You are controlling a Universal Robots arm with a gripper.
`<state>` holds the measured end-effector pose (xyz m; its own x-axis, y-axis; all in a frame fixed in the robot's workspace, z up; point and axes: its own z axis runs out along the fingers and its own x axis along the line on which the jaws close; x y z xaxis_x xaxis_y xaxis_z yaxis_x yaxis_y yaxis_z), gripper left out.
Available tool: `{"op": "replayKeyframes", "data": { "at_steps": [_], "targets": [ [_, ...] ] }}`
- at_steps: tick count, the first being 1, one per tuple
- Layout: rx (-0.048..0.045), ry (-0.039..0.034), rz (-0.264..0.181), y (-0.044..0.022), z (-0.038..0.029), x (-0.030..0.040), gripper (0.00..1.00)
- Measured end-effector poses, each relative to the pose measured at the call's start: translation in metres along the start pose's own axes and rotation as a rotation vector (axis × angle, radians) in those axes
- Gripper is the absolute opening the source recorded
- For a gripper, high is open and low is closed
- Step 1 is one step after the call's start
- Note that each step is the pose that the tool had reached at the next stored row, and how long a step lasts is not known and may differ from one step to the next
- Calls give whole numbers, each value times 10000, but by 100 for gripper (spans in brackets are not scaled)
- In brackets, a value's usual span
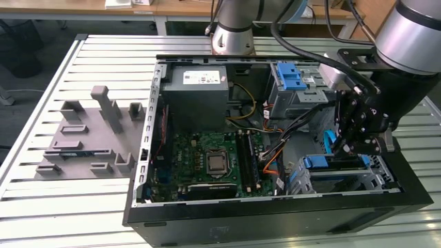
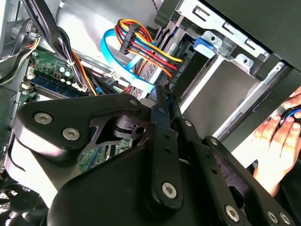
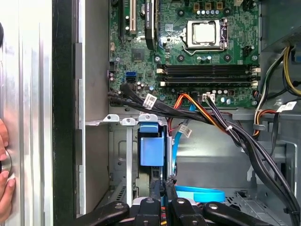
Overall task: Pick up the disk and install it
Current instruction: 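Insert the second disk wire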
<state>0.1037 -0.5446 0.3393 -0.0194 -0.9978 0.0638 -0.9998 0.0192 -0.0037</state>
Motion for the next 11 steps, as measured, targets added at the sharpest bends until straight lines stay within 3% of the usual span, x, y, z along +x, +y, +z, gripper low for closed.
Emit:
{"op": "replayKeyframes", "data": {
  "at_steps": [11],
  "targets": [
    [-1, -4, 0, -13, 24, 19, 16]
  ]
}}
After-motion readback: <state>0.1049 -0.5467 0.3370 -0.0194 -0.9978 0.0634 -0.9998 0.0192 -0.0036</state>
